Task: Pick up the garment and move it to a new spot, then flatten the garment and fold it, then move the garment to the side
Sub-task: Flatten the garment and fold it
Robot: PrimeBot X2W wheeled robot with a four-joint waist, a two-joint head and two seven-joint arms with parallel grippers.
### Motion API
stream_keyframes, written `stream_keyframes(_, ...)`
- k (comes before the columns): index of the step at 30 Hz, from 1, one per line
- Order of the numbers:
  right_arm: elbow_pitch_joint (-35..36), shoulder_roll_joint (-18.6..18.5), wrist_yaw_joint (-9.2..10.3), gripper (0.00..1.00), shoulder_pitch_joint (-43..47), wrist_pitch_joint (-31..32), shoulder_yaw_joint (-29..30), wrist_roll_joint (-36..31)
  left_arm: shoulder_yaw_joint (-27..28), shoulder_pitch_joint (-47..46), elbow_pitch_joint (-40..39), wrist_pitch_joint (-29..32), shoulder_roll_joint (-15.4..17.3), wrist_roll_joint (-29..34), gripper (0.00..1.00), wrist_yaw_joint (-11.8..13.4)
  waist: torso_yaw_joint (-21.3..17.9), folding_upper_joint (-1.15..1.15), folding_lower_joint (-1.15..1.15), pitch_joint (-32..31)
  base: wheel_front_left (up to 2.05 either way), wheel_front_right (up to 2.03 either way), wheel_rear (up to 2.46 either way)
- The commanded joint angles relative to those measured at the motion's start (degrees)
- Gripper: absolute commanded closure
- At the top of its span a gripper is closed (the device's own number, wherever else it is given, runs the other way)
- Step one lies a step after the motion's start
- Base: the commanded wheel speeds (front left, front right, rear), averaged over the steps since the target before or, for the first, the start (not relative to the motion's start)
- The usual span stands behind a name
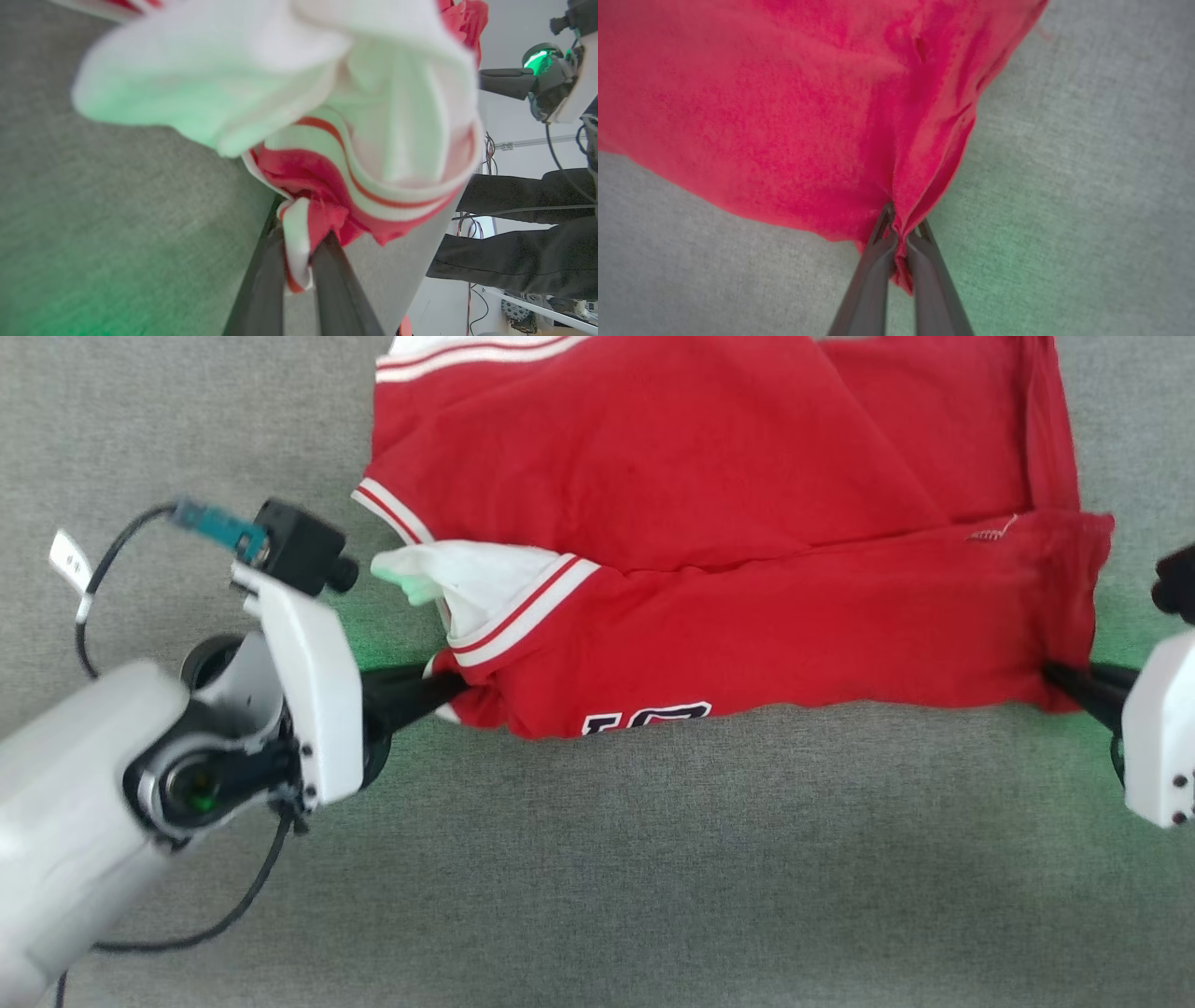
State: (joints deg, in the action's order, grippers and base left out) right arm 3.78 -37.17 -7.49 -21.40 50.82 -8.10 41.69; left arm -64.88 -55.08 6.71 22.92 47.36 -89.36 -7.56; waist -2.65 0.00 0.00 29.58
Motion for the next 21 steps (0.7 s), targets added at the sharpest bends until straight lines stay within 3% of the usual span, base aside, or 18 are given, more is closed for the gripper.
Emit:
stream_keyframes(1, -0.29, -0.06, 0.0, 1.0, 2.15, 0.22, -0.11, 0.13, 0.02, 1.36, -0.61, -0.86, 0.74, 0.28, 1.0, 0.17, 0.08, 0.0, 0.0, -0.62, 0.0, 0.0, 0.0)
stream_keyframes(13, 8.6, -0.81, 0.0, 1.0, 13.86, 2.7, 6.0, 0.72, -1.06, 10.75, -12.14, -9.89, 9.51, 2.78, 1.0, 0.17, 1.55, 0.0, 0.0, -3.14, 0.0, 0.0, 0.0)
stream_keyframes(21, 12.68, 0.49, 0.0, 1.0, 18.46, 3.24, 10.42, -0.22, -1.55, 13.38, -14.95, -12.42, 11.46, 2.22, 1.0, 0.17, 1.85, 0.0, 0.0, -3.31, 0.0, 0.0, 0.0)
